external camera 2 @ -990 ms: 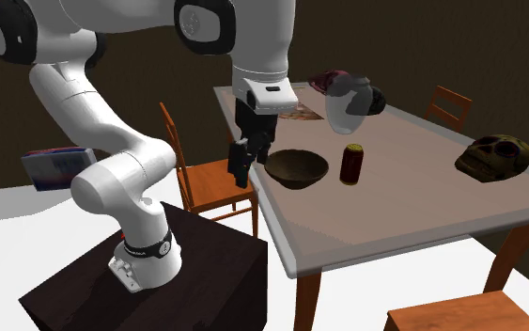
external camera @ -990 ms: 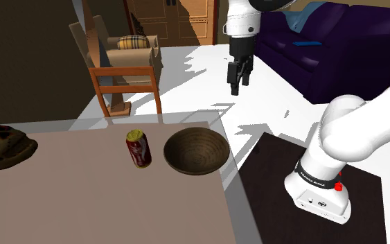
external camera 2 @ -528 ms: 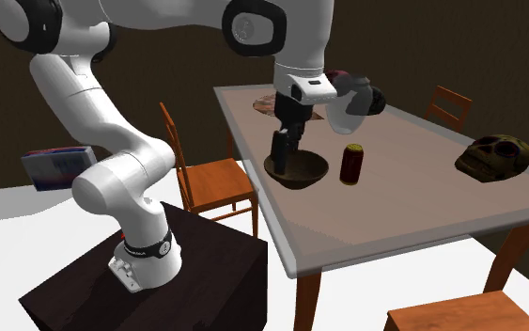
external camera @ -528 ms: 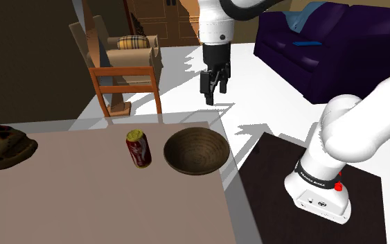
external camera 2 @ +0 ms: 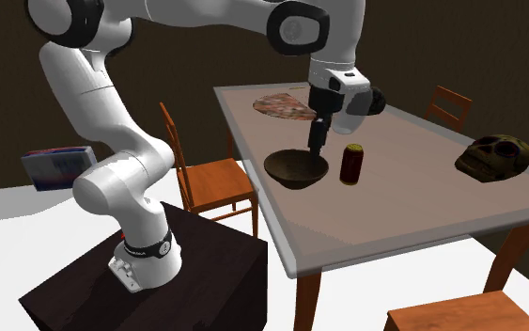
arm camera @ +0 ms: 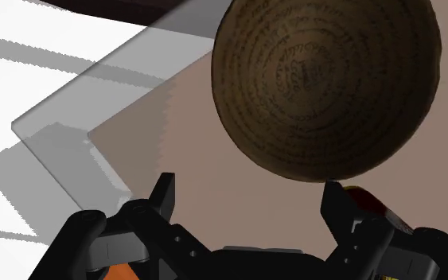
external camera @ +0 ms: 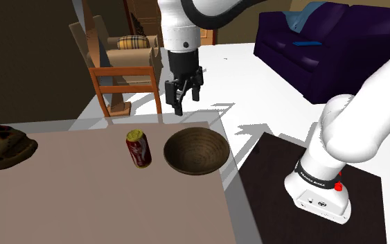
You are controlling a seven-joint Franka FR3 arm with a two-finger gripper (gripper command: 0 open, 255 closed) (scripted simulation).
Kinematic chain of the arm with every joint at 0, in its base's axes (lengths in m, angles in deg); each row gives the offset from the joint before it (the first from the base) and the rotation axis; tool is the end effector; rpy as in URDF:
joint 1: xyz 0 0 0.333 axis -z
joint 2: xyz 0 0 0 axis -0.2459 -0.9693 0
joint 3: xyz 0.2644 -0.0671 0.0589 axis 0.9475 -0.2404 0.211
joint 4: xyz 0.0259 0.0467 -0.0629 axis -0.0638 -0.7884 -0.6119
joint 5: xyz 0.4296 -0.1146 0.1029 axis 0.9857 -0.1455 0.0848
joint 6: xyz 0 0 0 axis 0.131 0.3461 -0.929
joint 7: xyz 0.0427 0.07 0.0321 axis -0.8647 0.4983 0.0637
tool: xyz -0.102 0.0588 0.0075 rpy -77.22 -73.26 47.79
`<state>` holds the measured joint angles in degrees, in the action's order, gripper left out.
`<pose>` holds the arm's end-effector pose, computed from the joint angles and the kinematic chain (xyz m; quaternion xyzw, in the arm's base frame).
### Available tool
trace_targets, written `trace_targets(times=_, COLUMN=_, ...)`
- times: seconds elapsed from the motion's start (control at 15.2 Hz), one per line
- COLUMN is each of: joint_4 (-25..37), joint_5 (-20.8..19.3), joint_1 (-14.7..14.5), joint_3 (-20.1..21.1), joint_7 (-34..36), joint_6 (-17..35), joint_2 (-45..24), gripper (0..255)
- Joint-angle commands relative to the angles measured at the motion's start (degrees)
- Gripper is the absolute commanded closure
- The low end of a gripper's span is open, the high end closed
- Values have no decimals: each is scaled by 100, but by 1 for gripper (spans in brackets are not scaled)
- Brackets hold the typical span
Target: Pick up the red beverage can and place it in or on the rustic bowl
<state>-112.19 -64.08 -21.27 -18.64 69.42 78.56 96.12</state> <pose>0.4659 0.2635 0.4704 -0.9977 -0.0594 0.0286 0.0149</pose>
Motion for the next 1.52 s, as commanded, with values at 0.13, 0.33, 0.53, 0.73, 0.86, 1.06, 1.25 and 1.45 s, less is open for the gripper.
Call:
trace_targets(times=0.13, joint_4=673, joint_5=-254, joint_1=-87, joint_3=394, joint_7=506, joint_6=223, joint_2=-799, gripper=0)
trace_targets(times=0.33, joint_4=1250, joint_5=-547, joint_1=-188, joint_3=651, joint_7=906, joint_6=281, joint_2=-1404, gripper=0)
trace_targets(times=0.53, joint_4=1902, joint_5=-922, joint_1=-355, joint_3=856, joint_7=1319, joint_6=267, joint_2=-2056, gripper=0)
trace_targets(times=0.73, joint_4=2480, joint_5=-1260, joint_1=-551, joint_3=968, joint_7=1635, joint_6=197, joint_2=-2601, gripper=0)
trace_targets(times=0.86, joint_4=2337, joint_5=-1266, joint_1=-554, joint_3=960, joint_7=1640, joint_6=348, joint_2=-2610, gripper=0)
trace_targets(times=1.06, joint_4=2134, joint_5=-1282, joint_1=-553, joint_3=956, joint_7=1652, joint_6=573, joint_2=-2634, gripper=0)
trace_targets(times=1.25, joint_4=1970, joint_5=-1301, joint_1=-555, joint_3=953, joint_7=1665, joint_6=763, joint_2=-2665, gripper=0)
trace_targets(times=1.45, joint_4=1971, joint_5=-1301, joint_1=-555, joint_3=952, joint_7=1665, joint_6=763, joint_2=-2666, gripper=0)
